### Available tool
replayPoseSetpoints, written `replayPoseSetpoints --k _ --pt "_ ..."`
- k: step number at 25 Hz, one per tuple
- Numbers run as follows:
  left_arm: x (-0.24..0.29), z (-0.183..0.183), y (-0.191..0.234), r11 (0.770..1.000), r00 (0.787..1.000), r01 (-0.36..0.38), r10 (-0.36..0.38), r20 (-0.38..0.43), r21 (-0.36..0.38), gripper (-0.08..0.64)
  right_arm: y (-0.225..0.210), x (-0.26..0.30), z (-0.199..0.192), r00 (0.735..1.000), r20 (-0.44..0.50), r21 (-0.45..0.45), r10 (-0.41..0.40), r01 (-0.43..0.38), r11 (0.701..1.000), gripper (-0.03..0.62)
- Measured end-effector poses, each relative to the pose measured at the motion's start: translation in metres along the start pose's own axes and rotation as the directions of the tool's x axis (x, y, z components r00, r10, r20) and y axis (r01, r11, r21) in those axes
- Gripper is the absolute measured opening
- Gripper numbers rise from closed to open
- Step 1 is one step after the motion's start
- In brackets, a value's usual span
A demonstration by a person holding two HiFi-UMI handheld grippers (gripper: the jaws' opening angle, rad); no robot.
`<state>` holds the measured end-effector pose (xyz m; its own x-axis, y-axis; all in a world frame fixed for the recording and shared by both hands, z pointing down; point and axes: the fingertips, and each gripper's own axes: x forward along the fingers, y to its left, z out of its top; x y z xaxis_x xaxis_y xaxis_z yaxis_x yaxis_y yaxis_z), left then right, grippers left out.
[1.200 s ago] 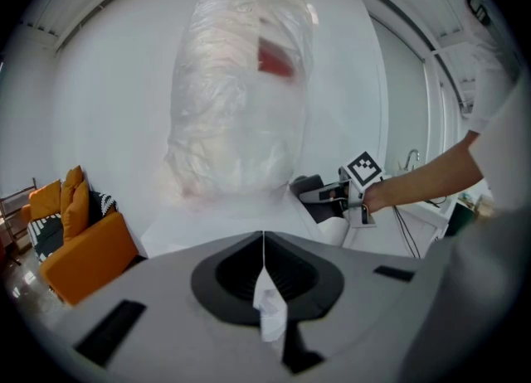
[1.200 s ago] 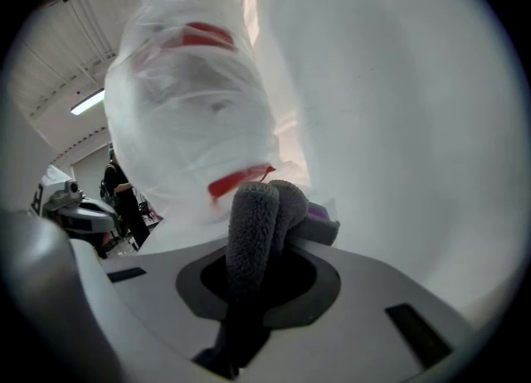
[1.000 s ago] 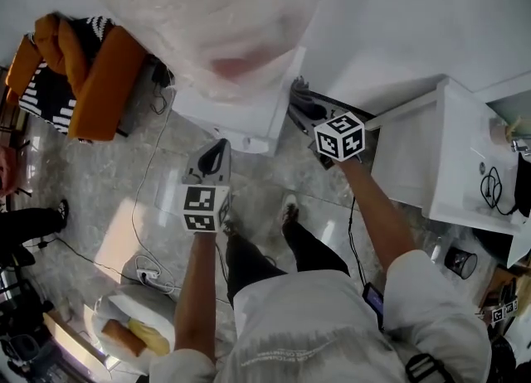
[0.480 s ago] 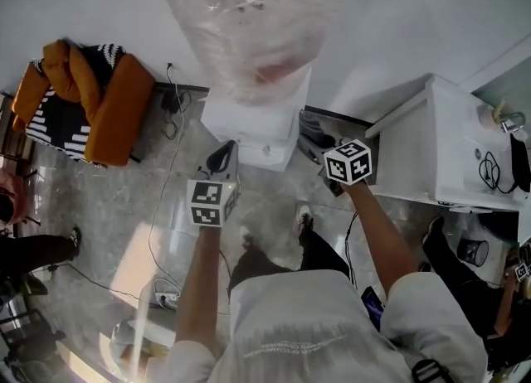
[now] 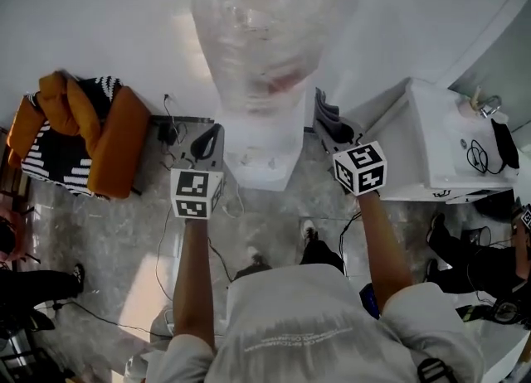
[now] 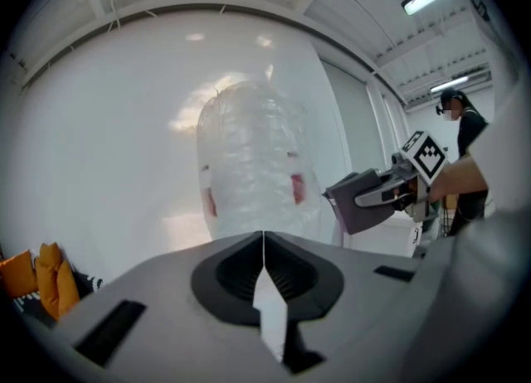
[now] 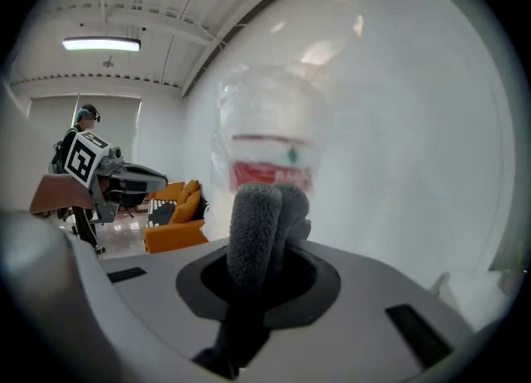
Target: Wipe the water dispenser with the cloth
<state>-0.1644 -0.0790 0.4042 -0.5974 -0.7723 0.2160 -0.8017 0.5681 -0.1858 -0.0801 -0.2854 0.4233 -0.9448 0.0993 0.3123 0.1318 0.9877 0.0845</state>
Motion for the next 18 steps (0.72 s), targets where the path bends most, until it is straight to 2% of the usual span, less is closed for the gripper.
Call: replayPoseSetpoints --k 6,12,18 --pt "-0.025 0.053 0.006 0.993 0.992 0.046 -0.058 0.108 0.105 0.017 0.01 -0.036 0.071 0.987 0.12 -0.039 -0.11 0.115 0.993 0.056" --pt "-0.05 0.094 0.005 0.987 0.976 0.057 -0.086 0.199 0.149 0.017 0.028 -0.066 0.116 0.97 0.204 -0.105 -0.134 0.157 0.982 0.056" --pt "-0.068 0.107 0.004 0.984 0.972 0.069 -0.104 0.212 0.166 0.017 0.05 -0.079 0.13 0.965 0.232 -0.146 -0.12 0.156 0.977 0.055"
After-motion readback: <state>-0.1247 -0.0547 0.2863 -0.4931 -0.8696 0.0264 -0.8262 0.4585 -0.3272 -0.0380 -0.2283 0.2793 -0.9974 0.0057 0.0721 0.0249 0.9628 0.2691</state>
